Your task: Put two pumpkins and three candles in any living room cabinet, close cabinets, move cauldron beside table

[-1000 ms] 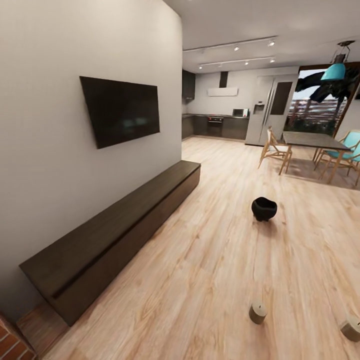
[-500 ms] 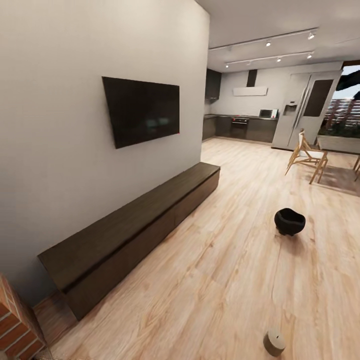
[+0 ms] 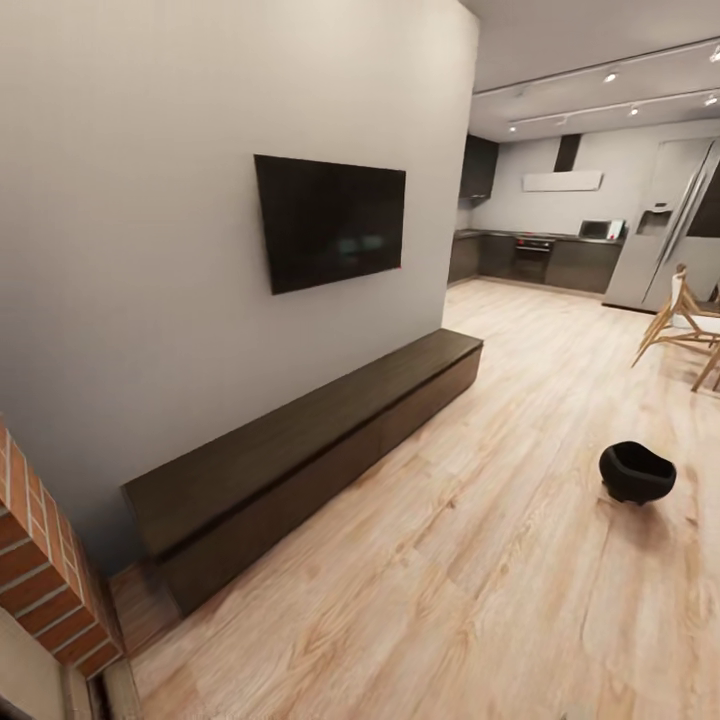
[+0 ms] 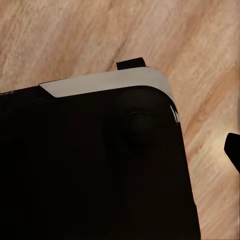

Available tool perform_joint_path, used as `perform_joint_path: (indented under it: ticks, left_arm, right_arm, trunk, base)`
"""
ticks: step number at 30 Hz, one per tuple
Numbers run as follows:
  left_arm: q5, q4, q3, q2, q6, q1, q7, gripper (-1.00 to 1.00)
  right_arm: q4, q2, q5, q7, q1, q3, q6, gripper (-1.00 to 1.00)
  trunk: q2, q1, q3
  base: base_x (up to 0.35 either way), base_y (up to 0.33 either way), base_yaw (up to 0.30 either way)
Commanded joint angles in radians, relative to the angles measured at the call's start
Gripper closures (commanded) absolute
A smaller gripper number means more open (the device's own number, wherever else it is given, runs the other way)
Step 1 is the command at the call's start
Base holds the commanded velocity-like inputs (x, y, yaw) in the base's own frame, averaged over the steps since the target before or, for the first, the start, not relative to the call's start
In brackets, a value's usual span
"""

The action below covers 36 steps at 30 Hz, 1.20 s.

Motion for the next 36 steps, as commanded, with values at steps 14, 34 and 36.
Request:
perform_joint_path:
  ticks: [14,34,36]
  left_arm:
    - [0.007,0.001,-0.008,0.000,-0.004,-0.001,0.000,-1.00]
    - [0.007,0.001,-0.008,0.000,-0.004,-0.001,0.000,-1.00]
    - [0.007,0.001,-0.008,0.000,-0.004,-0.001,0.000,-1.00]
  right_arm:
    - [0.003,0.001,-0.008,-0.001,-0.001,0.010,-0.006,-1.00]
    - [0.003,0.000,-0.005,0.000,-0.001,0.012,-0.006,-1.00]
    - [0.003,0.000,-0.005,0.000,-0.001,0.012,-0.006,-1.00]
  trunk:
    - [0.000,0.000,-0.001]
    - [0.000,0.000,-0.001]
    - [0.000,0.000,-0.001]
  base:
    - [0.001,-0.085,0.289]
    - [0.199,-0.160,0.273]
    - [0.274,-0.182,0.079]
